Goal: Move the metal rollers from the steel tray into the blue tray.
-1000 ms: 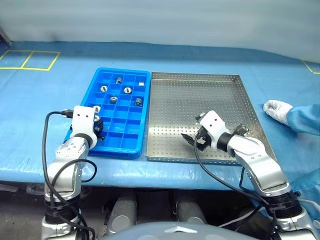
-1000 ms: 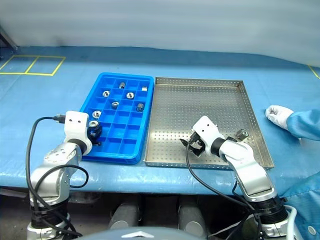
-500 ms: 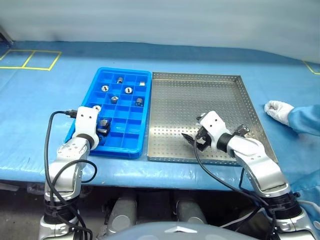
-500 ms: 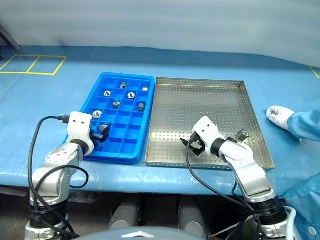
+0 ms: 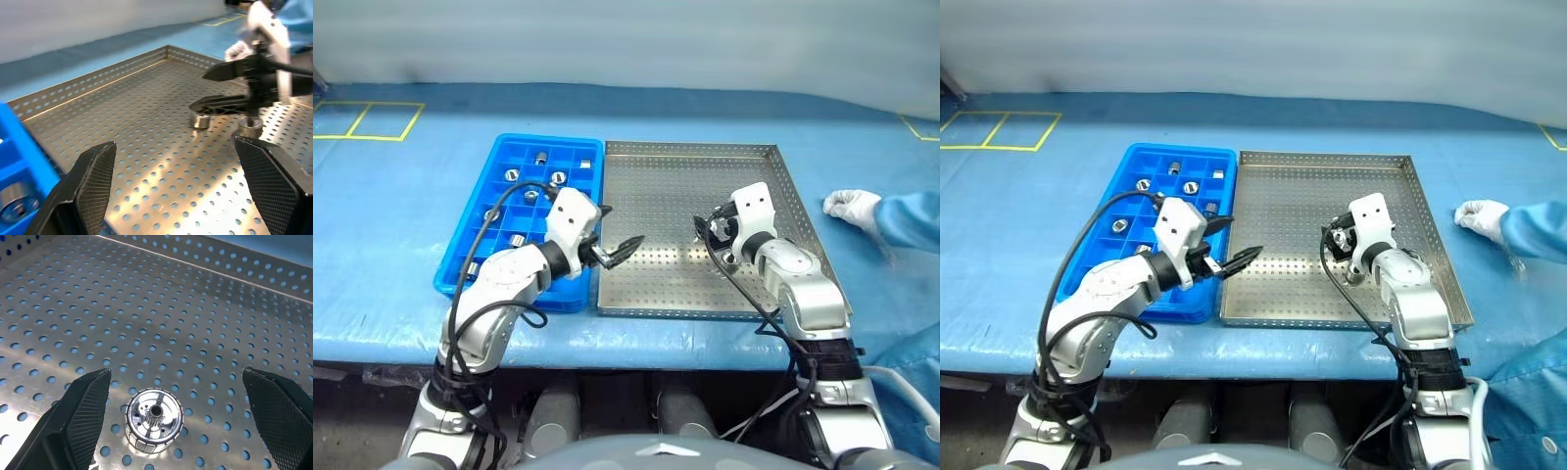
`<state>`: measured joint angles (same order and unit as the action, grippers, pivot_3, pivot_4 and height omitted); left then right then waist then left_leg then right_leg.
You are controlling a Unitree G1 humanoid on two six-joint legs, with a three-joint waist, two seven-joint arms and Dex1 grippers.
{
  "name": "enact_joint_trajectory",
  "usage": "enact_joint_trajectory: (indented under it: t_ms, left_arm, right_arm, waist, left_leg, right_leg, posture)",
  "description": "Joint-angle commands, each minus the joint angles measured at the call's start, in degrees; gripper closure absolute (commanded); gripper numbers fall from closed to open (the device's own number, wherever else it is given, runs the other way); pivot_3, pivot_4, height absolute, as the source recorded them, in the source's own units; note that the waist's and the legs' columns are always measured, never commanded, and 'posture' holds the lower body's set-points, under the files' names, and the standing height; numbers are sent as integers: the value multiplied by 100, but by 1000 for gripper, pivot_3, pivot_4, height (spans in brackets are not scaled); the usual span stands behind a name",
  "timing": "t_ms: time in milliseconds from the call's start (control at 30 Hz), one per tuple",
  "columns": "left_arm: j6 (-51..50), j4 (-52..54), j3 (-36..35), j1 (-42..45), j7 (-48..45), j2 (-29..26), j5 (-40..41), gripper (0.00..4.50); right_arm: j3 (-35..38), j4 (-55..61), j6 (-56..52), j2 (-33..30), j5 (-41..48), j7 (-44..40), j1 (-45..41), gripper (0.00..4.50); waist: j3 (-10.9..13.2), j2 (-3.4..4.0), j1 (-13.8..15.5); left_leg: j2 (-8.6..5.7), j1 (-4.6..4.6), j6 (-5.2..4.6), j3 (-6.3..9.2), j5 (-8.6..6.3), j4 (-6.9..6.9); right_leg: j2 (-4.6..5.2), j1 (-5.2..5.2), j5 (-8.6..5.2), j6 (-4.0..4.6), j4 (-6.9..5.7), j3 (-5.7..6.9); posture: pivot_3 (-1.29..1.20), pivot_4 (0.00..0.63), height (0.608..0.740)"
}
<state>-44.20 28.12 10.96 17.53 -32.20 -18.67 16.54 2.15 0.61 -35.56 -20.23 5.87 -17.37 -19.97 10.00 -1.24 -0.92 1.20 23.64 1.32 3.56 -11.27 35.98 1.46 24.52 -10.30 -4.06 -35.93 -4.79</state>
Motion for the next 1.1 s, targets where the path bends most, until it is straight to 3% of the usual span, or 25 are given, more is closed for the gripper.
enact_joint_trajectory:
  t_ms: [33, 267, 367, 600, 1100]
  left_arm:
    - [247, -290, 228, 200, -222, -45, 9, 322]
    - [468, -774, 536, 411, -438, -90, -125, 322]
    - [502, -842, 527, 424, -426, -98, -127, 265]
    - [463, -900, 456, 355, -293, -104, -122, 265]
    - [423, -839, 205, 256, -28, -170, -72, 265]
  right_arm:
    - [80, -277, 46, 54, 51, 5, -267, 0]
    - [126, -721, -10, 136, 39, 101, -419, 0]
    - [139, -837, -58, 137, 14, 150, -451, 646]
    - [104, -754, -78, 97, 40, 80, -409, 2802]
    - [-42, -365, -51, 51, 35, -169, -398, 2797]
  waist:
    - [0, 0, -13]
    - [0, 0, -54]
    - [0, 1, -66]
    - [0, 1, -66]
    - [1, 2, -74]
  left_leg:
    - [0, 0, 0, 0, 0, 0]
    - [0, -1, -1, 0, 1, 4]
    - [0, 0, -1, 0, 1, 3]
    - [0, -1, -1, 1, 1, 3]
    - [0, -2, -1, 1, 1, 3]
  right_leg:
    - [0, 0, 0, 0, 0, 1]
    - [0, -1, 0, -1, -1, -1]
    - [-1, -1, 0, -1, -2, -1]
    - [-1, -2, 0, -1, -2, -1]
    - [-1, -1, 0, -1, -4, -2]
  posture:
    - [73, 150, 740]
    - [63, 150, 740]
    - [62, 150, 740]
    - [65, 150, 740]
    - [79, 150, 740]
